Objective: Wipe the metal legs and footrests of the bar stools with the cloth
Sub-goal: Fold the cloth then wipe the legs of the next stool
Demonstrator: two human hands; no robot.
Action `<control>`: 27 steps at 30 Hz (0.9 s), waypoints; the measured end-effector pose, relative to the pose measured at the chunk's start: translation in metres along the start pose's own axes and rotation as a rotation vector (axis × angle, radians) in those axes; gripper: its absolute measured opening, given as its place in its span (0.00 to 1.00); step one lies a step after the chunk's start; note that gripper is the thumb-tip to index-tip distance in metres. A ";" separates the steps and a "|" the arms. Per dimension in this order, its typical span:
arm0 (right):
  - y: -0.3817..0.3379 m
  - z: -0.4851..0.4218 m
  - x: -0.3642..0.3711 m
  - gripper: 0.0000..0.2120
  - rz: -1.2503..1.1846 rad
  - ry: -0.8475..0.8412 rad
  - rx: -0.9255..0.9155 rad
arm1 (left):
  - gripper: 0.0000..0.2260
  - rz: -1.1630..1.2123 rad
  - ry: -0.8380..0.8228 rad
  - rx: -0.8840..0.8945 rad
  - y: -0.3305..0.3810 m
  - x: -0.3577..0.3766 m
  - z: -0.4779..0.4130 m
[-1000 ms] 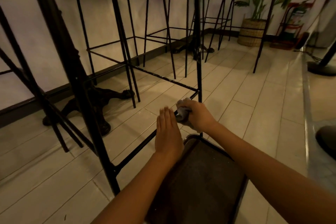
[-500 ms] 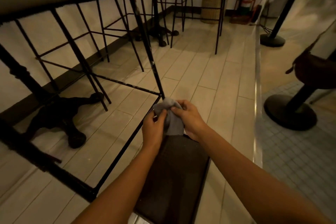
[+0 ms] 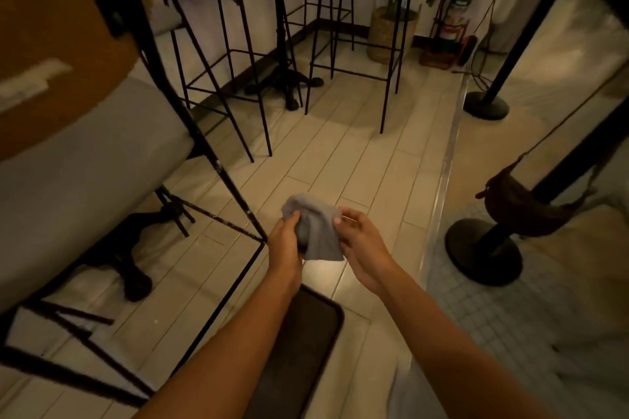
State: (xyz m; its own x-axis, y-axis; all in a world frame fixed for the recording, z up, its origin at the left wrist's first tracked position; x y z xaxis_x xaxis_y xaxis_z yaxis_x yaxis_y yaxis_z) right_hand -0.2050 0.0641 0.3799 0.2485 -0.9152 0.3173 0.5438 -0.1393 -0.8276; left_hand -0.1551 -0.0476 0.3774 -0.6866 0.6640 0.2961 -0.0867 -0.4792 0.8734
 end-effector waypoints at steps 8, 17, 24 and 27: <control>-0.095 0.002 0.006 0.16 0.064 -0.095 0.063 | 0.16 -0.002 0.092 -0.039 0.072 0.058 -0.003; -0.156 -0.045 0.028 0.21 0.155 -0.239 0.287 | 0.11 0.005 0.030 0.020 0.144 0.093 -0.048; -0.201 -0.120 0.051 0.18 0.132 -0.272 0.261 | 0.08 0.064 0.110 0.064 0.174 0.102 -0.111; -0.223 -0.144 0.069 0.12 0.134 -0.312 0.256 | 0.12 0.113 0.133 0.075 0.185 0.102 -0.128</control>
State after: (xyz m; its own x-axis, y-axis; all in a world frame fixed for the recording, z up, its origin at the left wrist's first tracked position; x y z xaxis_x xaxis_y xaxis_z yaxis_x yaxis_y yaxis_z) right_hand -0.4250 -0.0229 0.5198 0.5399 -0.7551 0.3720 0.6621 0.1080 -0.7416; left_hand -0.3338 -0.1425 0.5199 -0.7788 0.5243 0.3444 0.0466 -0.4991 0.8653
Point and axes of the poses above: each hand's wrist, its own z-axis away from the middle knuckle, its own x-axis out of the palm, y = z × x, the point moved 4 cm from there along -z, towards the middle knuckle, and after that the axes turned 6 degrees about x, right-handed, at the moved point
